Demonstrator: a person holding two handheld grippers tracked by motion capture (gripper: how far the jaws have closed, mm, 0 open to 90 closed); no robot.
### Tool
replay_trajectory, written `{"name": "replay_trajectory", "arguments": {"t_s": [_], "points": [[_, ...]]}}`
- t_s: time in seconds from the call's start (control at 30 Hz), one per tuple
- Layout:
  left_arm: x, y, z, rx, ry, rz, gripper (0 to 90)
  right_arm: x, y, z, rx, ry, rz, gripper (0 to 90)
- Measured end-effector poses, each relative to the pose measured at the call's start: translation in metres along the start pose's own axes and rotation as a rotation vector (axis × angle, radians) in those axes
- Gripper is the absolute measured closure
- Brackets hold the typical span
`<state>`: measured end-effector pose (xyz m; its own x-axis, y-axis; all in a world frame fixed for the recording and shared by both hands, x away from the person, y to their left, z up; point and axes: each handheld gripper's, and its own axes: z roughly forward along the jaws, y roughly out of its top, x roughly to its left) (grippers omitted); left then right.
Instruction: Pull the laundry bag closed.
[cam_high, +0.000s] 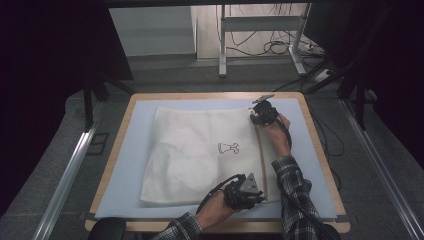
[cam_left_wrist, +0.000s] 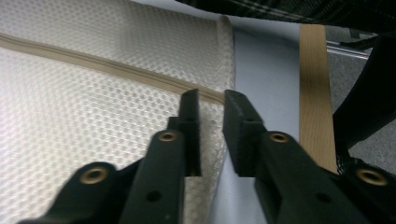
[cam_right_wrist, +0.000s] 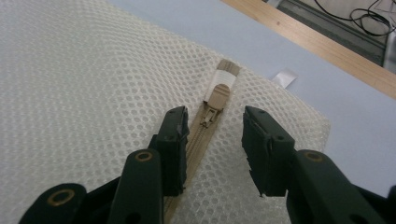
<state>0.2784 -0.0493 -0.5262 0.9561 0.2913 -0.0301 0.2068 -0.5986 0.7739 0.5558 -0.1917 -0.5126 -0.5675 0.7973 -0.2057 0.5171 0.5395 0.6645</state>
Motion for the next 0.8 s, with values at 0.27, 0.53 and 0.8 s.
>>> {"name": "replay_trajectory", "arguments": {"t_s": [0.27,0.53,0.8], "points": [[0.001,0.003,-0.012,-0.039,-0.004,-0.025,57.7,0.003,-0.002,-0.007,0.002,0.047,0.0,52.6],[0.0,0.0,-0.013,-0.024,-0.002,-0.02,47.0,0.008,-0.005,-0.012,-0.009,0.079,-0.001,45.1],[0.003,-0.007,-0.02,-0.016,-0.019,-0.036,35.1,0.009,-0.006,-0.015,-0.006,0.103,0.02,34.3]]}}
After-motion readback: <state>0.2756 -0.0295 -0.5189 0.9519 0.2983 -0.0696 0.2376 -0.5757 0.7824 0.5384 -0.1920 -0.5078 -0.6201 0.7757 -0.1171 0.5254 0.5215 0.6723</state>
